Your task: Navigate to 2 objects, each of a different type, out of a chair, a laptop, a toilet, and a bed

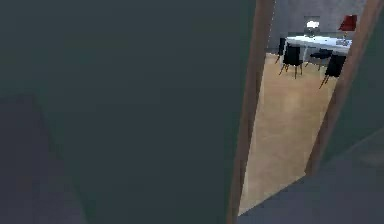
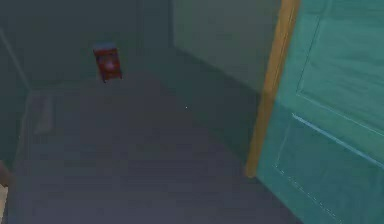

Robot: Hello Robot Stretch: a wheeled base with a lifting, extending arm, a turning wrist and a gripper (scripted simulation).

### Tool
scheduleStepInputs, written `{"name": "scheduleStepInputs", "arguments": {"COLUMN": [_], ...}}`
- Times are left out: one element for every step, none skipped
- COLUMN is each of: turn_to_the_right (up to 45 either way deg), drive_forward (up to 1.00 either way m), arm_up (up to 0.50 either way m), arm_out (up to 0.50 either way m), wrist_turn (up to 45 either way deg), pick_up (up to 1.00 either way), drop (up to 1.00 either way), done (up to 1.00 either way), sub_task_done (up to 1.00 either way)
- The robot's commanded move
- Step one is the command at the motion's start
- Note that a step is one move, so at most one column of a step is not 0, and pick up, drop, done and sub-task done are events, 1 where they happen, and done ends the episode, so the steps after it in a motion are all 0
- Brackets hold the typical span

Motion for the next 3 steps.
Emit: {"name": "scheduleStepInputs", "arguments": {"turn_to_the_right": [-45.0,-45.0,-3.0], "drive_forward": [0.00,0.00,0.00], "arm_up": [0.00,0.00,0.00], "arm_out": [0.00,0.00,0.00], "wrist_turn": [0.0,0.0,0.0], "pick_up": [0.00,0.00,0.00], "drop": [0.00,0.00,0.00], "done": [0.00,0.00,0.00], "sub_task_done": [0.00,0.00,0.00]}}
